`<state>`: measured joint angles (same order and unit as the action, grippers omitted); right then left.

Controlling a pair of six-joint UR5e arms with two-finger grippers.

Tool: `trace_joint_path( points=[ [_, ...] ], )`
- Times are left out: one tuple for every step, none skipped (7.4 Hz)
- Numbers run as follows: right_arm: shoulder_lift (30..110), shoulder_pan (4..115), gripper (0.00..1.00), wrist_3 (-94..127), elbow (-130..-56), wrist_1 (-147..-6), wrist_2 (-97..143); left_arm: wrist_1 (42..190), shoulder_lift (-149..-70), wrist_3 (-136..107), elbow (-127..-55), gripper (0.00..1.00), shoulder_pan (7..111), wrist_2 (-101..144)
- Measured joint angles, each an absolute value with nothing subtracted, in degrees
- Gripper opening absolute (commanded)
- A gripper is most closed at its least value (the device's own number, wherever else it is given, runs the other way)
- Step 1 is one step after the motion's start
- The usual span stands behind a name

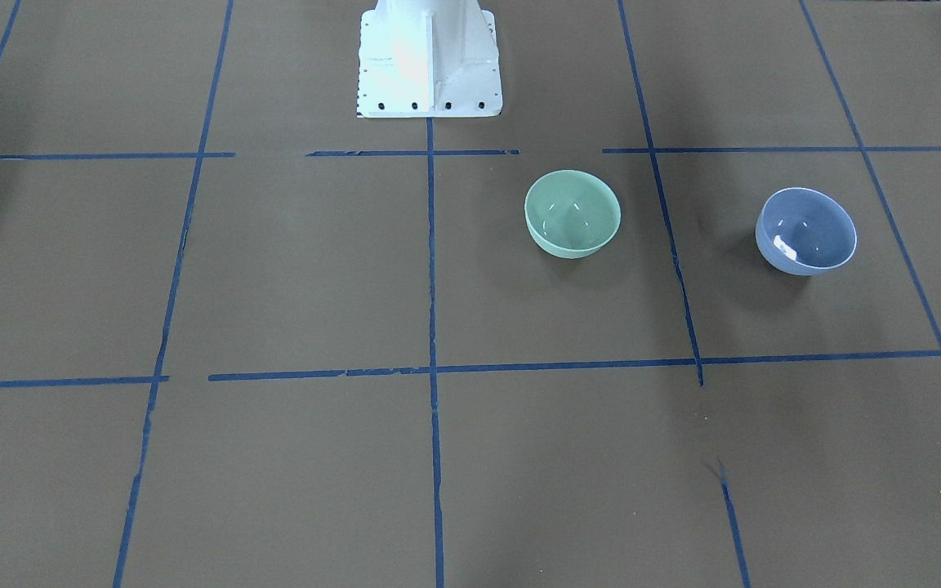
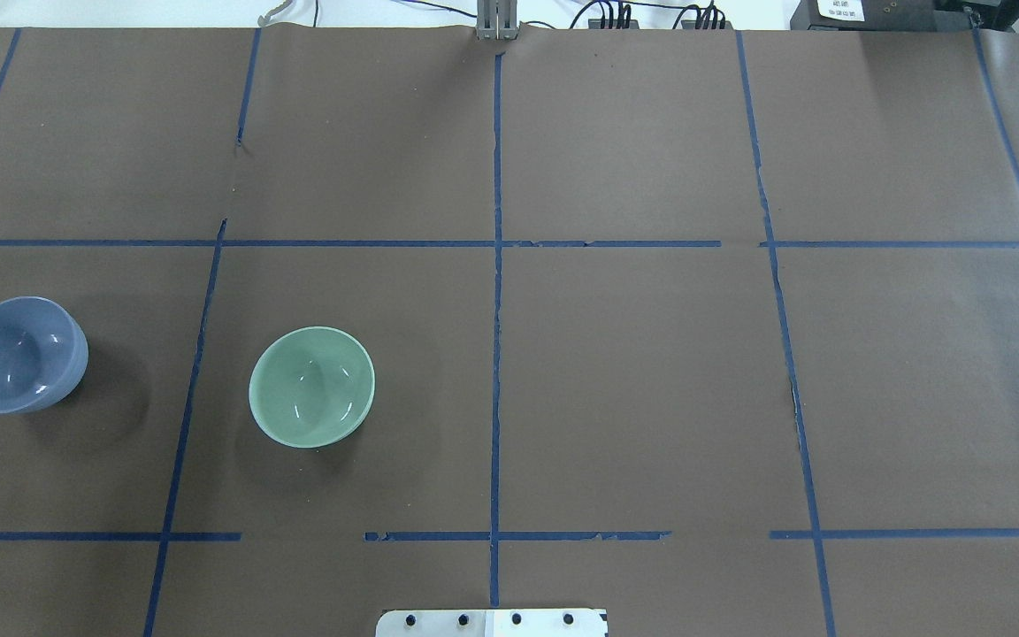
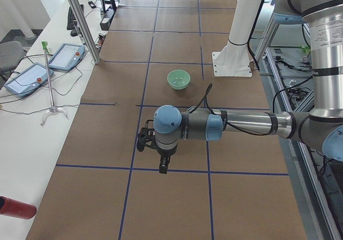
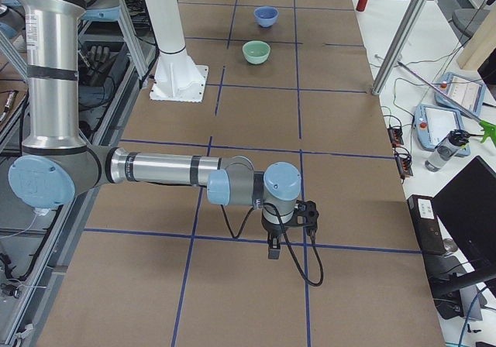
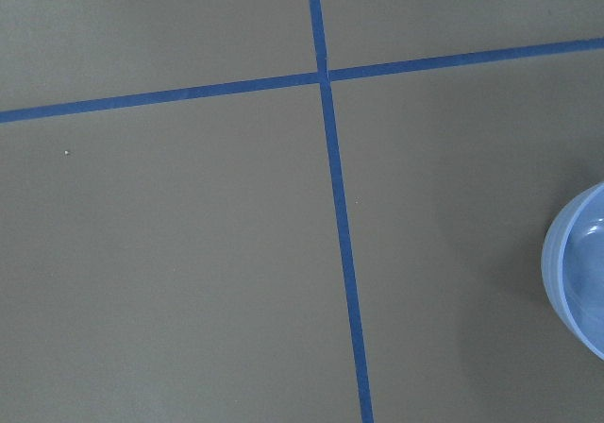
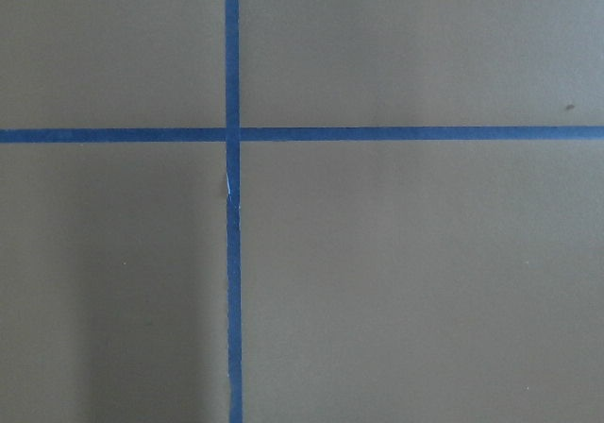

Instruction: Stack blue bowl on green bowl

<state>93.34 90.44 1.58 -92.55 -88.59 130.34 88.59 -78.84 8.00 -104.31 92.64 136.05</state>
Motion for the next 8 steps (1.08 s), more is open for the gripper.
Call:
trace_joint_path(
  points=[
    [93.3, 90.4, 1.00, 1.6, -92.5, -88.6, 130.3, 88.6, -78.9, 8.0, -104.4, 1.00, 92.6, 136.1],
    [93.3, 90.4, 1.00, 1.6, -92.5, -88.6, 130.3, 88.6, -79.0, 8.0, -104.4, 1.00, 92.6, 136.1],
    [93.3, 90.4, 1.00, 1.6, -92.5, -88.6, 130.3, 88.6, -79.1, 8.0, -104.4, 1.00, 92.6, 136.1],
    [93.3, 90.4, 1.00, 1.6, -92.5, -88.6, 130.4, 88.7, -79.5, 8.0, -104.9, 1.00, 92.5, 136.2],
    [93.3, 90.4, 1.00, 1.6, -92.5, -88.6, 130.4, 90.2, -80.0, 8.1, -105.7, 1.00, 92.2, 136.8],
    [93.3, 90.4, 1.00, 1.6, -92.5, -88.6, 130.4, 93.3, -80.2, 7.8, -106.3, 1.00, 91.0, 138.4],
    [93.3, 90.4, 1.00, 1.6, -92.5, -88.6, 130.4, 96.4, -80.2, 5.1, -106.4, 1.00, 88.2, 139.7],
    [93.3, 90.4, 1.00, 1.6, -92.5, -88.6, 130.4, 100.9, -79.9, -1.6, -106.3, 1.00, 84.3, 139.2]
  ],
)
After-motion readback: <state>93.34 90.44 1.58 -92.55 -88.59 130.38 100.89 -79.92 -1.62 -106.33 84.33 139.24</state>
